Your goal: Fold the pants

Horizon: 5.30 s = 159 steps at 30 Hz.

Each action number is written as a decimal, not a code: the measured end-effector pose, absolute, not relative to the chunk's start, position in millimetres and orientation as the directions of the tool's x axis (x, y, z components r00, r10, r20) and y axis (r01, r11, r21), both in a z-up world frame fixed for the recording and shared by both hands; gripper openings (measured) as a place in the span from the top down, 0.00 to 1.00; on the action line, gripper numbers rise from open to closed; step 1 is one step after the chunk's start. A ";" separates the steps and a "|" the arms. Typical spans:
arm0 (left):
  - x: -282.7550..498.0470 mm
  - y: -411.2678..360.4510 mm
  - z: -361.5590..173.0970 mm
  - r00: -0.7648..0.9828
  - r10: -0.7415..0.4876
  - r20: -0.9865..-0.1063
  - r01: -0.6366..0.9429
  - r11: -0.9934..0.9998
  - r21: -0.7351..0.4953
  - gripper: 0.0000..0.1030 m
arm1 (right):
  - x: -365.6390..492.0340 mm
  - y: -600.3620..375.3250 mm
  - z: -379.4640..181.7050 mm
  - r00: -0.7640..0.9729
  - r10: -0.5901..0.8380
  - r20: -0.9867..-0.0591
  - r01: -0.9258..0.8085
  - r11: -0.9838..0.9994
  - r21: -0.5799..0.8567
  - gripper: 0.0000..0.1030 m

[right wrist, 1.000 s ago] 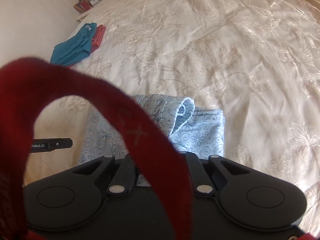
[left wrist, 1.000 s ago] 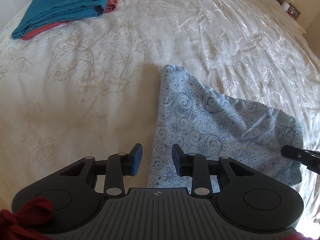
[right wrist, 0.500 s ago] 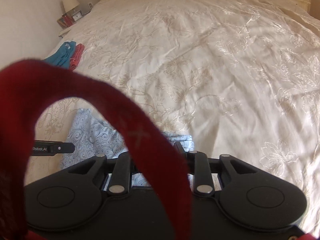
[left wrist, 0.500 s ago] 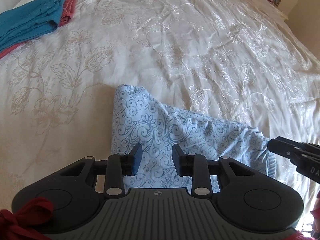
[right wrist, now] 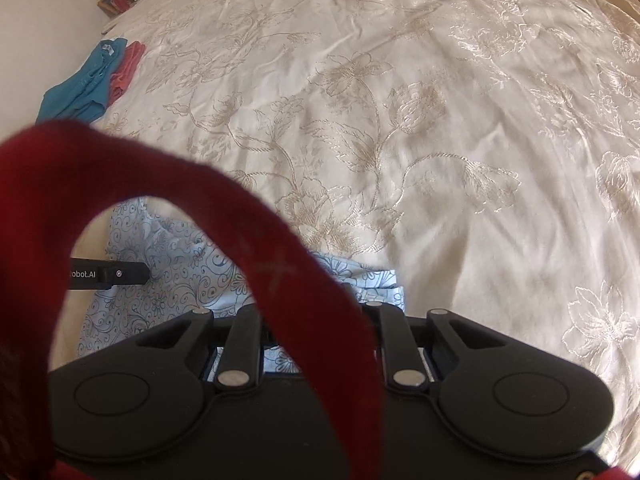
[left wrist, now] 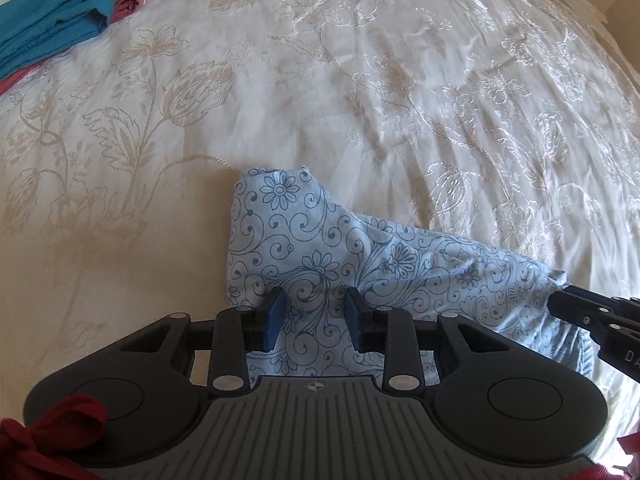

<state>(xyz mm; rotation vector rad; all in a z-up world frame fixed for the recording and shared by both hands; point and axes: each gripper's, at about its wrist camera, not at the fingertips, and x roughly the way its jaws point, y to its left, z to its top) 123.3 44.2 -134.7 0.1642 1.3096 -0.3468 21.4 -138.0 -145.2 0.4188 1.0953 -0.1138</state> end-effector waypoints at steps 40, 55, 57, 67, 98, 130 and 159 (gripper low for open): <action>96.7 81.7 -150.5 0.150 -0.249 -0.957 0.380 0.908 -0.176 0.38 | -5.8 -147.7 -170.5 0.404 0.236 -0.884 0.332 0.862 0.382 0.35; 108.0 58.9 -166.1 0.138 -0.203 -0.969 0.312 0.938 -0.152 0.15 | 7.0 -140.5 -183.4 0.413 0.284 -0.866 0.311 0.849 0.427 0.10; 107.5 56.8 -167.5 0.146 -0.200 -0.969 0.295 0.944 -0.150 0.12 | 7.6 -138.3 -183.3 0.409 0.277 -0.869 0.305 0.856 0.417 0.10; 97.7 69.1 -163.4 0.172 -0.219 -0.960 0.288 0.944 -0.163 0.24 | -2.6 -147.7 -173.7 0.431 0.284 -0.856 0.306 0.847 0.435 0.59; 190.8 50.4 -74.0 0.451 -0.314 -0.835 0.260 0.942 -0.214 0.88 | 121.9 -164.9 -92.4 0.616 0.149 -0.773 0.164 0.936 0.311 0.77; 209.1 93.7 -112.3 0.435 -0.213 -0.875 0.162 0.974 -0.157 0.78 | 129.5 -192.9 -129.3 0.580 0.061 -0.813 0.293 0.915 0.278 0.53; 126.1 110.0 -71.4 0.455 -0.145 -0.878 0.126 0.987 -0.098 0.79 | 96.8 -166.7 -152.5 0.455 0.018 -0.890 0.320 0.930 0.182 0.55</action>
